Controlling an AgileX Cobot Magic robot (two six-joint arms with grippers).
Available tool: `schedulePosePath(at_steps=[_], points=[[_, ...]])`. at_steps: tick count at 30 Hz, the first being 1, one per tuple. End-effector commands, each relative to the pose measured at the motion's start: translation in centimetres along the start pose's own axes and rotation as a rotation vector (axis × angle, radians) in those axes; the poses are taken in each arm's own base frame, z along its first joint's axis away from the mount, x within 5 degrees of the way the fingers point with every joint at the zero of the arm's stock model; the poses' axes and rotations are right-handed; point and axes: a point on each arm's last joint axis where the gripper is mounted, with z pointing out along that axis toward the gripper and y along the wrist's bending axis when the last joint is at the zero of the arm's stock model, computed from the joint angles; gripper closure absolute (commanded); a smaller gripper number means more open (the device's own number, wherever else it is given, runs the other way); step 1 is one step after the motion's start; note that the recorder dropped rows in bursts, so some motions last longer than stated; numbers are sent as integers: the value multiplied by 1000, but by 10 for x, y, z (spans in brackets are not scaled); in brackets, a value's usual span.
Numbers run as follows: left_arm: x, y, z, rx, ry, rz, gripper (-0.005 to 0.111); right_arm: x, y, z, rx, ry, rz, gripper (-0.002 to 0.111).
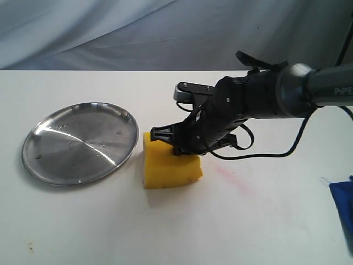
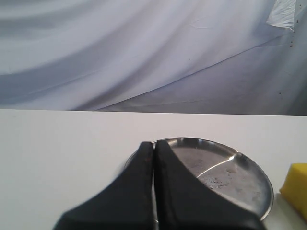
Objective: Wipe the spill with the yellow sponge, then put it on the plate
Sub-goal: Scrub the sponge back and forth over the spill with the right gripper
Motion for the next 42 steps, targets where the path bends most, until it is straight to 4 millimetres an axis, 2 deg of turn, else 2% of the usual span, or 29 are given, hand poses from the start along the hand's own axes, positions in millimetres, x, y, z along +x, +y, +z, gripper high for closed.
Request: schedulePosePath(at_steps=[1, 3, 6, 11, 13, 17, 19, 22, 26, 30, 34, 39, 42], points=[[1, 0, 0, 1, -1, 0, 105, 22, 22, 3, -1, 110, -79, 108], [1, 0, 0, 1, -1, -2, 105, 30, 28, 3, 3, 155, -99, 108], [1, 0, 0, 1, -1, -2, 105, 53, 35, -1, 6, 206, -143, 108], [1, 0, 0, 1, -1, -2, 105, 71, 24, -20, -2, 154, -145, 108], [1, 0, 0, 1, -1, 0, 105, 71, 6, -30, 9, 114, -106, 108], [1, 0, 0, 1, -1, 0, 105, 55, -32, -39, 65, 64, -7, 108], [1, 0, 0, 1, -1, 0, 105, 47, -44, -41, 76, 36, 39, 108], [1, 0, 0, 1, -1, -2, 105, 33, -59, -43, 87, -18, 94, 108], [1, 0, 0, 1, -1, -2, 105, 17, -68, -41, 93, -46, 129, 108], [1, 0, 0, 1, -1, -2, 105, 2, -64, -27, 93, -25, 128, 108], [1, 0, 0, 1, -1, -2, 105, -12, -52, -12, 85, 12, 106, 108], [1, 0, 0, 1, -1, -2, 105, -14, -27, 1, 67, 59, 53, 108], [1, 0, 0, 1, -1, -2, 105, -11, -13, 3, 50, 59, 21, 108]])
